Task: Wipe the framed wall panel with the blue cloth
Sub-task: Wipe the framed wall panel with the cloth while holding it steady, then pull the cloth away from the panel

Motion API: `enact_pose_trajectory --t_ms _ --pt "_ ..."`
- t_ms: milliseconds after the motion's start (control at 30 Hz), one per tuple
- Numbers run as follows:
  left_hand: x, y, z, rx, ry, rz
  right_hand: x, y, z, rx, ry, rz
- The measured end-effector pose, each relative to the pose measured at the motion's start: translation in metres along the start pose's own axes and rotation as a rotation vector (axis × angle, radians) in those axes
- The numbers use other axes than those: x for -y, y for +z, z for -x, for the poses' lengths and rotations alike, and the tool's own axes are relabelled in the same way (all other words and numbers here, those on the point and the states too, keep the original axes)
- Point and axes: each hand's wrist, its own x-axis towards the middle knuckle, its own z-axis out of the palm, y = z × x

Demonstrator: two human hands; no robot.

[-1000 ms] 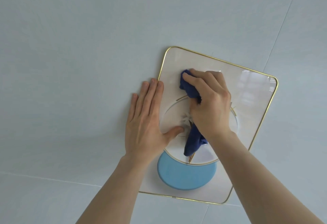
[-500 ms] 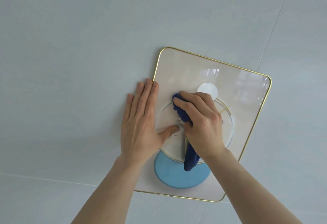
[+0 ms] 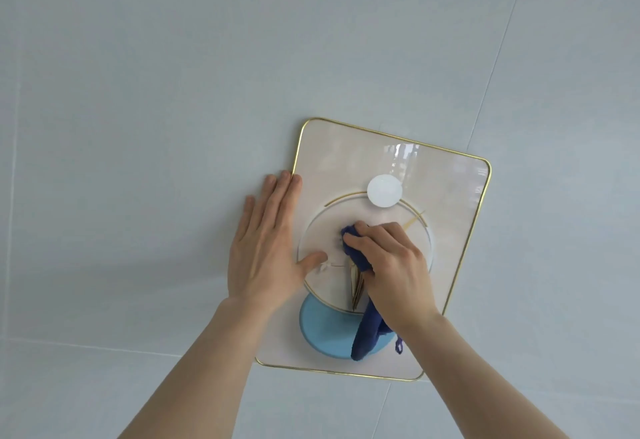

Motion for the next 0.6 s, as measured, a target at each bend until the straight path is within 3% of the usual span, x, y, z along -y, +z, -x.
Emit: enact_pose_trajectory --t_ms 133,233,433,600 --pt "-0.002 -0.012 0.002 0.093 0.008 0.007 0.0 -0.019 0.029 0.2 0.11 0.077" --pt "-0.01 -0.018 0.002 0.102 -0.016 0.012 -0.005 -0.032 0.06 0.335 0.322 0.023" --pt "-0.043 -0.02 0.033 0.008 -0.027 0.121 -0.021 -0.066 0.118 0.331 0.896 -0.354" --pt "-0.086 0.006 0.08 0.139 -0.023 0.265 -0.041 -0.083 0.167 0.346 1.206 -0.606"
